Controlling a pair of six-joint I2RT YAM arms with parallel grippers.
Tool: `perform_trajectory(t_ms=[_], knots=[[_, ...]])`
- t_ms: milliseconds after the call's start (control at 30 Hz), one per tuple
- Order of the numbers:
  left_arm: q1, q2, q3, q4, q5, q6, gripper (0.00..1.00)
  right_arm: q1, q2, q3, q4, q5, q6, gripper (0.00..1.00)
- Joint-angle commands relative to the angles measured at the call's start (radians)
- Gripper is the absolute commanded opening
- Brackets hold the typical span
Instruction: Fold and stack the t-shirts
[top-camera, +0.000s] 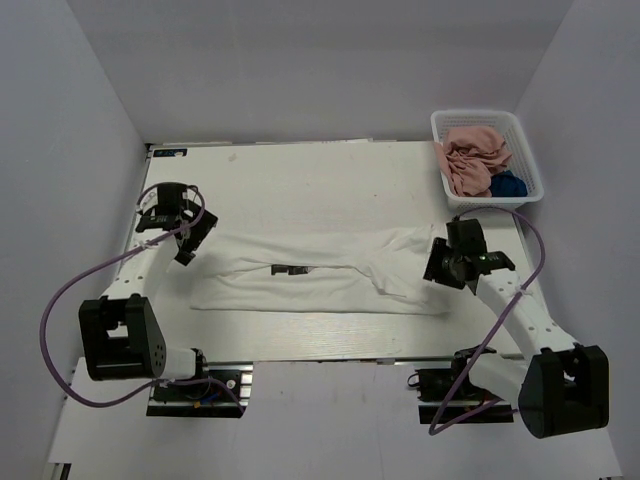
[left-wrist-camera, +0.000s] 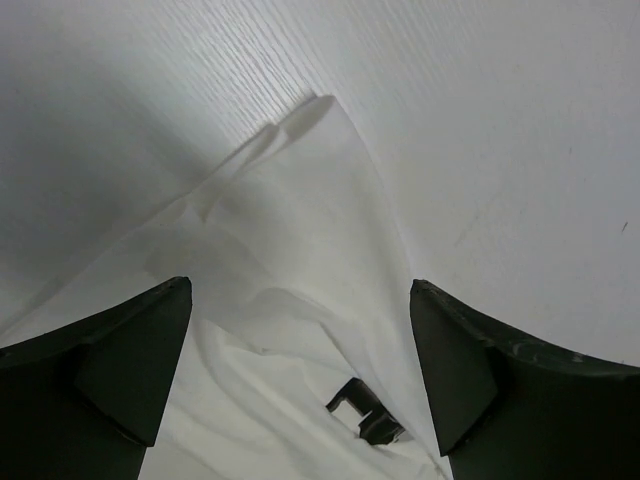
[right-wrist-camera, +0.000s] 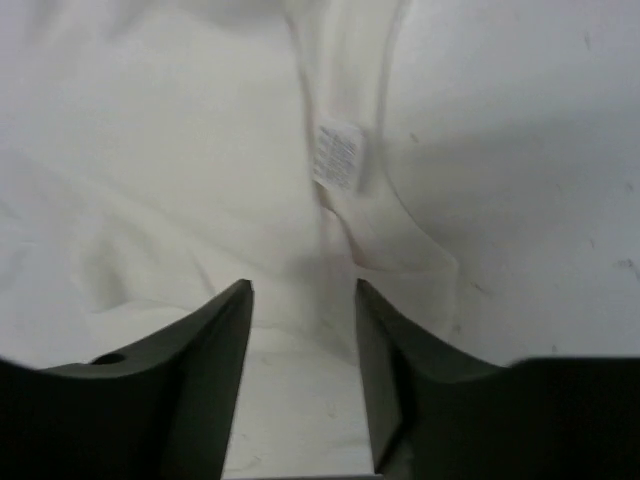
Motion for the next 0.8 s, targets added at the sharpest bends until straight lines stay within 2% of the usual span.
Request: perform_trajectory(t_ms=[0,33,67,200,367,600,733,767], knots=[[-0.015,0.042,-0.023,0.089,0.155,0.074,1.00,0.000,-0.019,0.068,0.174,-0.113,-0.031,0.54],[-0.029,0.055,-0.023,0.107,0.170,0.075,1.00,0.000,-0.007,0.062,0.232,-0.179,-0.031,0.65],[-0.049,0.066,-0.033,0.141,0.181,0.084,1.00,-0.001,0.019,0.054,0.294,-0.219,-0.028,0.89],[-0.098,0.118,-0.033,0.179,0.200,0.125,1.00,-0.004,0.155,0.101,0.406,-0.294,-0.017,0.90],[-0.133,0.210,-0.015,0.152,0.159,0.147,1.00,-0.001,0.396,0.192,0.402,-0.383,0.025,0.90],[-0.218,0.328,0.017,-0.131,-0.039,0.141,1.00,0.011,0.556,0.230,0.331,-0.238,0.021,0.90],[-0.256,0.351,-0.048,-0.218,-0.007,0.086,1.00,0.012,0.735,0.324,0.333,-0.218,0.013,0.90],[-0.268,0.362,-0.064,-0.218,0.018,0.085,1.00,0.015,0.769,0.427,0.330,-0.222,0.001,0.90]])
